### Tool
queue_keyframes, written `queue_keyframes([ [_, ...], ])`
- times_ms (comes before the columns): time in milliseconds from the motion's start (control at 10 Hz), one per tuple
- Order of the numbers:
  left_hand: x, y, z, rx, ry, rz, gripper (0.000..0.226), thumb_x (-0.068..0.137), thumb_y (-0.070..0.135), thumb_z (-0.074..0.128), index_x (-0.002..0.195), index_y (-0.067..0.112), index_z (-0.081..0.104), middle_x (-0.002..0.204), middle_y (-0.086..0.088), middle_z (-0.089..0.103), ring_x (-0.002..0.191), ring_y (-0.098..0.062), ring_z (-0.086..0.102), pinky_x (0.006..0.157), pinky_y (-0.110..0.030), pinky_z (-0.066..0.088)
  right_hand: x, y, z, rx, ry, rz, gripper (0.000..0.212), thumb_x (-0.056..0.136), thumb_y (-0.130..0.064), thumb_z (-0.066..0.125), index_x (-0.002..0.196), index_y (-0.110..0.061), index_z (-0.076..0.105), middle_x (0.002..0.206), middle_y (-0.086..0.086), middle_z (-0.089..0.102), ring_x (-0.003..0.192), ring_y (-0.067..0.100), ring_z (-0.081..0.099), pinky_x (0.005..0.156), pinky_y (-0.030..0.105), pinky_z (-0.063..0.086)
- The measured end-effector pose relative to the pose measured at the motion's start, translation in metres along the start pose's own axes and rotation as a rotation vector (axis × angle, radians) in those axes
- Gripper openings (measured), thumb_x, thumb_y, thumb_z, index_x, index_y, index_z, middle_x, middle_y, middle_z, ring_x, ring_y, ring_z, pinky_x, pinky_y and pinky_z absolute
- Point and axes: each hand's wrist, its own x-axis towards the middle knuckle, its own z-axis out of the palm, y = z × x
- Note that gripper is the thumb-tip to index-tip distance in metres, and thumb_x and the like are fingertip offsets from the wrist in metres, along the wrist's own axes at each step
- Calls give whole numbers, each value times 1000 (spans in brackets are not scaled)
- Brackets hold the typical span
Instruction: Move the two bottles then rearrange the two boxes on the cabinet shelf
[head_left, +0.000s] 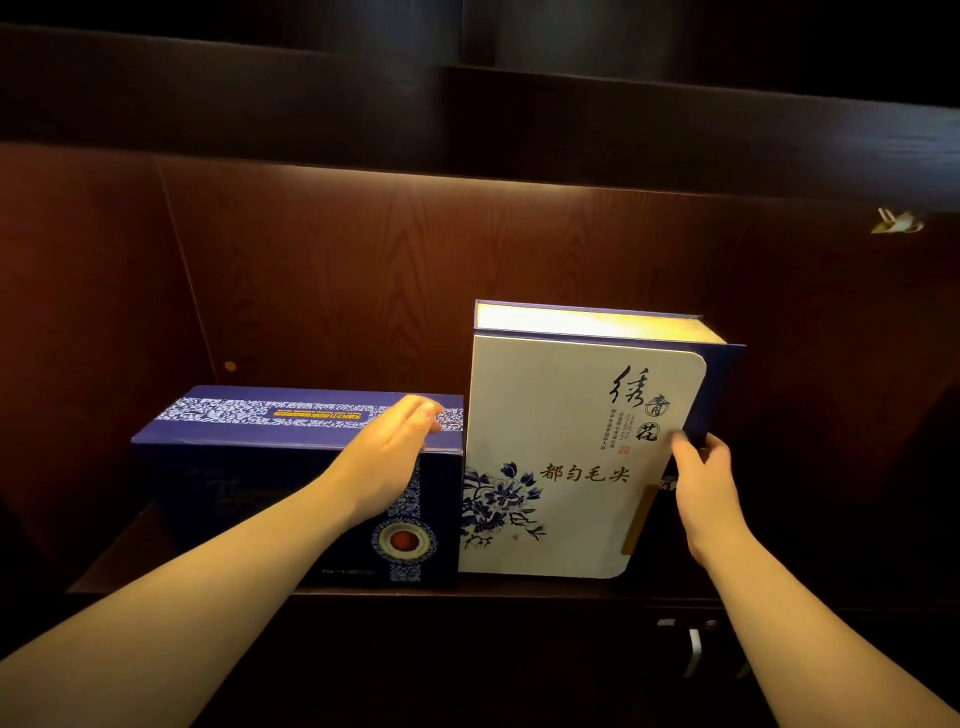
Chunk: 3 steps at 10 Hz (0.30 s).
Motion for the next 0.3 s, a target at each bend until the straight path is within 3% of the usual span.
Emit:
queue_keyframes([
  [100, -16, -4, -9, 17, 3, -17, 36, 94, 52, 32, 95, 32, 62, 98, 9, 68, 86, -1, 61, 77, -31, 45, -14, 3, 5, -132, 59, -30, 76, 93, -51, 60, 156, -23, 28, 159, 6, 35, 141, 30, 42, 109, 47, 40],
  [200, -32, -15, -16, 142, -7, -25, 22, 96, 45, 46, 92, 33, 63, 90, 6, 70, 80, -14, 65, 73, -36, 51, -32, 2, 8, -292, 144, -31, 77, 92, -38, 66, 157, -19, 28, 160, 8, 30, 141, 33, 41, 108, 48, 40],
  [300, -50, -29, -25, 249, -7, 28, 11, 98, 33, 54, 90, 35, 62, 80, 9, 68, 66, -6, 60, 59, -24, 48, -48, 12, 11, -376, 144, -41, 66, 90, -29, 67, 150, -17, 40, 150, 11, 42, 131, 32, 50, 102, 48, 46],
])
